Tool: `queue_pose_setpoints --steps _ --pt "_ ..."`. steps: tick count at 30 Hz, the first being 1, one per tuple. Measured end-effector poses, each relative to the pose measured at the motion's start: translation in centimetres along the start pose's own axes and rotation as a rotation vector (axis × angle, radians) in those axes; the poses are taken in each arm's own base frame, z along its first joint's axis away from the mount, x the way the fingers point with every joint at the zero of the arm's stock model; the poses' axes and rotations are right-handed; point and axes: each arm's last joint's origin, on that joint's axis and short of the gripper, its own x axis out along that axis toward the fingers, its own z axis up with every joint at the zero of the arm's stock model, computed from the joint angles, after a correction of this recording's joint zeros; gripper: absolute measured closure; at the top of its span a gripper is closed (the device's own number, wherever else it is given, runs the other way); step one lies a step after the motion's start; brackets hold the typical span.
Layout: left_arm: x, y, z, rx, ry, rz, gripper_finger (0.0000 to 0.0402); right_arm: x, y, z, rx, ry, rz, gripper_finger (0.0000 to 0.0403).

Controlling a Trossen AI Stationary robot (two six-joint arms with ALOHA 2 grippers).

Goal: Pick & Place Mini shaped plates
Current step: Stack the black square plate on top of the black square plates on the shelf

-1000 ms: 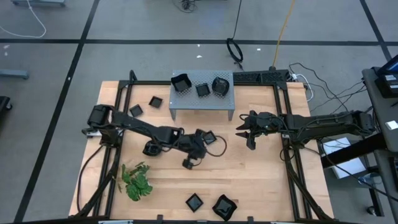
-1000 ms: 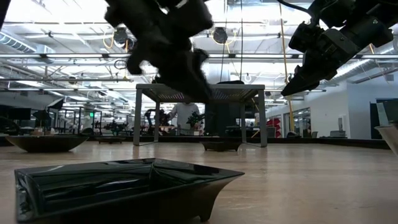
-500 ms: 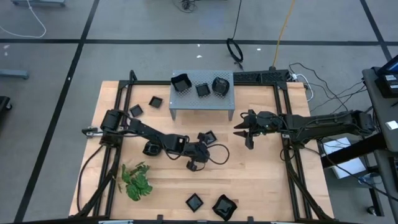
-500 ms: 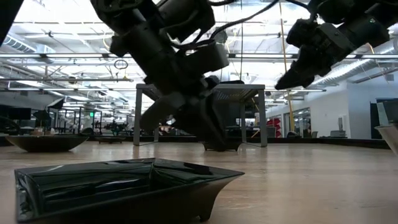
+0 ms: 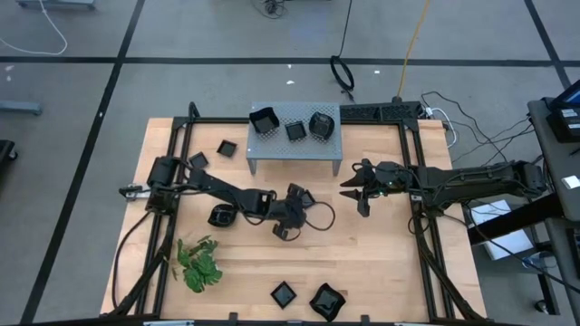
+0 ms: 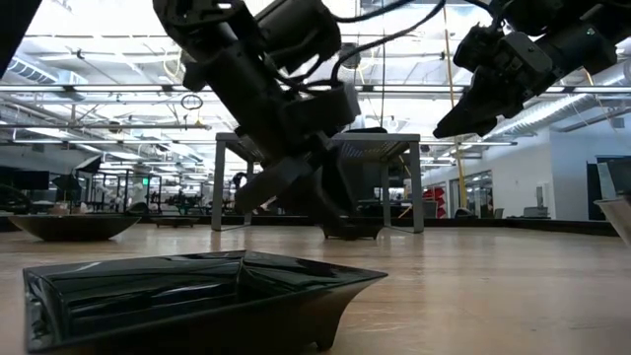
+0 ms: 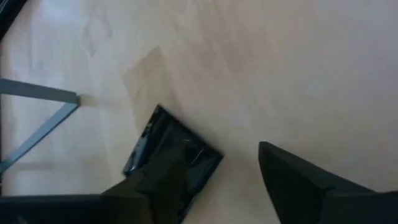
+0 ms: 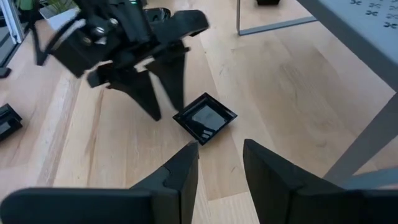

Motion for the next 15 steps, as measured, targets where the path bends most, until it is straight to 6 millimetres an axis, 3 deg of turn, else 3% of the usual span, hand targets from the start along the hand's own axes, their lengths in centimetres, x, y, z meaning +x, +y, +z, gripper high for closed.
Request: queue_pose_setpoints --steps 6,15 --pt "0.8 1.9 -1.4 -0.002 0.007 -0.027 0.0177 0.0 0.0 0.0 0.000 0.002 0.000 0.0287" --pt "1.7 4.0 -3.4 -0.062 -0.003 -0.110 0.0246 0.0 0.0 0.0 0.000 0.002 0.000 0.0287"
